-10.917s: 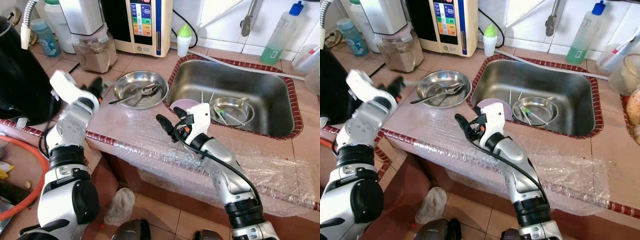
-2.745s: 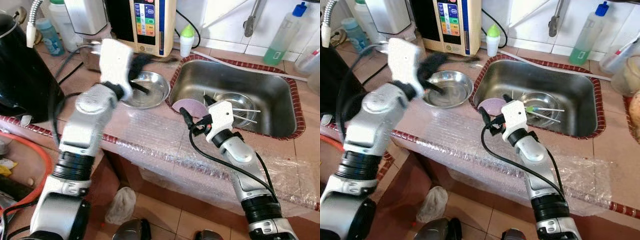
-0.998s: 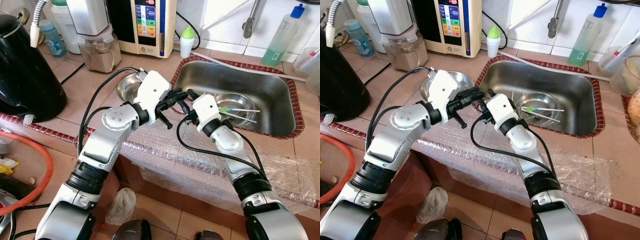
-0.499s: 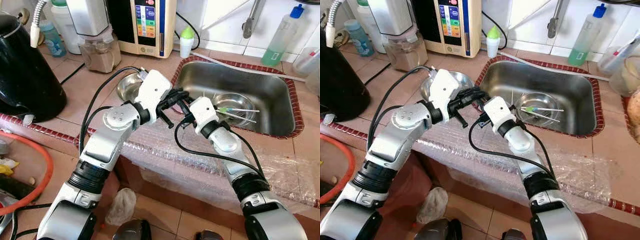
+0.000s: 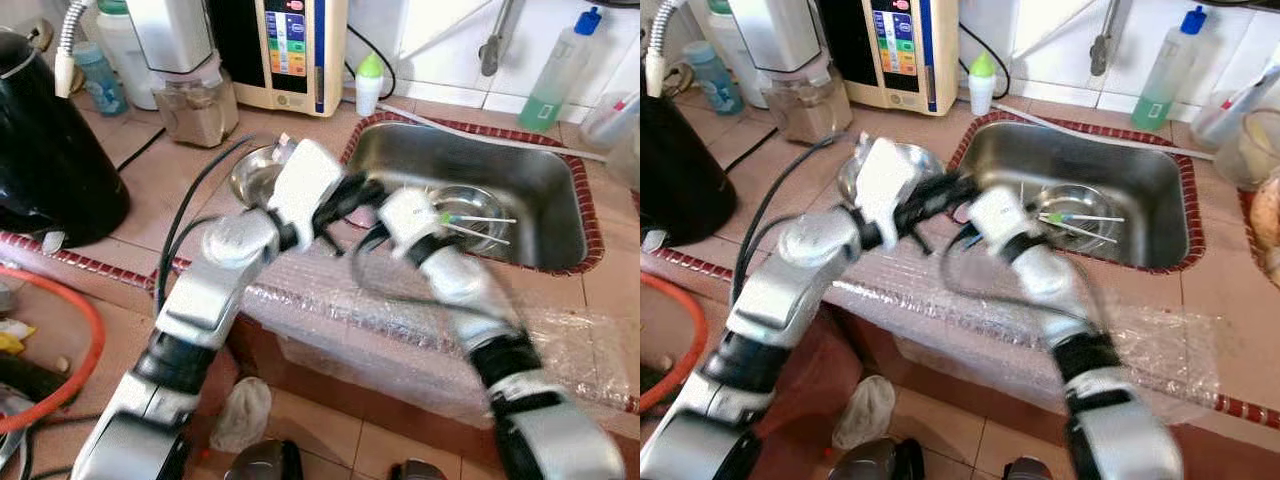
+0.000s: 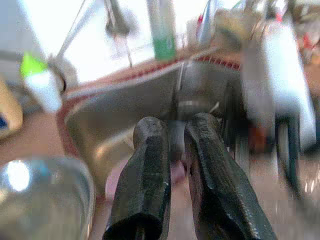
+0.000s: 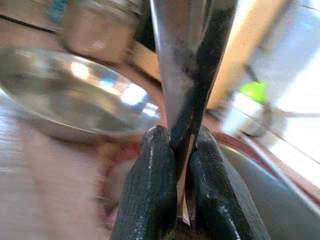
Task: Kitchen organization
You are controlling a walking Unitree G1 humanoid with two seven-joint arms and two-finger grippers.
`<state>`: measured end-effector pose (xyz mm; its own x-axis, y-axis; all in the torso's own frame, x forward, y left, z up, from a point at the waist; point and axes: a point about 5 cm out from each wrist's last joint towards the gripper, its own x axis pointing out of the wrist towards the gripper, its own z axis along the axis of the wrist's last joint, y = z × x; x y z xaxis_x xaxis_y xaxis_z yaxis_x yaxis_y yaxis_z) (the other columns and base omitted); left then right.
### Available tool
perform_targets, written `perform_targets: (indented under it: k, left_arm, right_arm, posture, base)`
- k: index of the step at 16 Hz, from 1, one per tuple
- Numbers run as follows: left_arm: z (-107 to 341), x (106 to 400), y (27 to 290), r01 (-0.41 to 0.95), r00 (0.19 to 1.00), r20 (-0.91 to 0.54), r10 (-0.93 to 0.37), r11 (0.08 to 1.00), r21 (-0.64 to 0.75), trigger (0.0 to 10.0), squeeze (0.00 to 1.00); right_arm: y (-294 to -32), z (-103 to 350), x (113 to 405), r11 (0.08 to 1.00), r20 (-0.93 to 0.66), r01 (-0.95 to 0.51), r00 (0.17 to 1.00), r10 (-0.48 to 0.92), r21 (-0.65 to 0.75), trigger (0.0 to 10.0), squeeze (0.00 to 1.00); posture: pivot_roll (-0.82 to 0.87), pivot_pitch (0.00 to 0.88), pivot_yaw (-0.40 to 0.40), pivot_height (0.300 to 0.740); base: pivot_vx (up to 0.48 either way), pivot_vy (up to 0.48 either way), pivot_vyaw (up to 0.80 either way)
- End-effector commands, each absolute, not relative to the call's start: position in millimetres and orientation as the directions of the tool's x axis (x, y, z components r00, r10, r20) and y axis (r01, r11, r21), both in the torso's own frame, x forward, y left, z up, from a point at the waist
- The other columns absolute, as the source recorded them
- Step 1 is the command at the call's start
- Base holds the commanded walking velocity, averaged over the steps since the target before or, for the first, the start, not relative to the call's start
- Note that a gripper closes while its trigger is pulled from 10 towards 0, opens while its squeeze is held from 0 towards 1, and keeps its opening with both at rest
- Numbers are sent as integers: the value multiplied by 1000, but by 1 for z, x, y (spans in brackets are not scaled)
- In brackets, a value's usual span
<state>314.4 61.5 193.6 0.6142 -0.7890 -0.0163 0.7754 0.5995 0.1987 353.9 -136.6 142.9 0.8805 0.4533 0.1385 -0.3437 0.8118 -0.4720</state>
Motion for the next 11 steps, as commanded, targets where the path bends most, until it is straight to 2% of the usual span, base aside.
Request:
perform_targets:
  k: [1, 7, 11]
  left_arm:
    - [190, 312, 68, 763, 629, -24, -777, 611, 209, 10000, 1000]
    - [168, 304, 86, 737, 663, -65, -746, 635, 233, 10000, 1000]
    - [160, 300, 86, 745, 657, -97, -748, 623, 239, 10000, 1000]
  right_arm:
    - [-143, 154, 362, 820, 163, -309, 888, 430, -482, 0, 0]
    - [-159, 142, 374, 778, 66, -234, 941, 332, -582, 0, 0]
    - [-162, 120, 373, 775, -45, -236, 965, 259, -586, 0, 0]
  posture:
    - [0, 36, 79, 740]
    - [35, 50, 69, 740]
    - [52, 54, 71, 740]
  base:
    - [0, 0, 0]
    - [0, 0, 0]
    - [0, 0, 0]
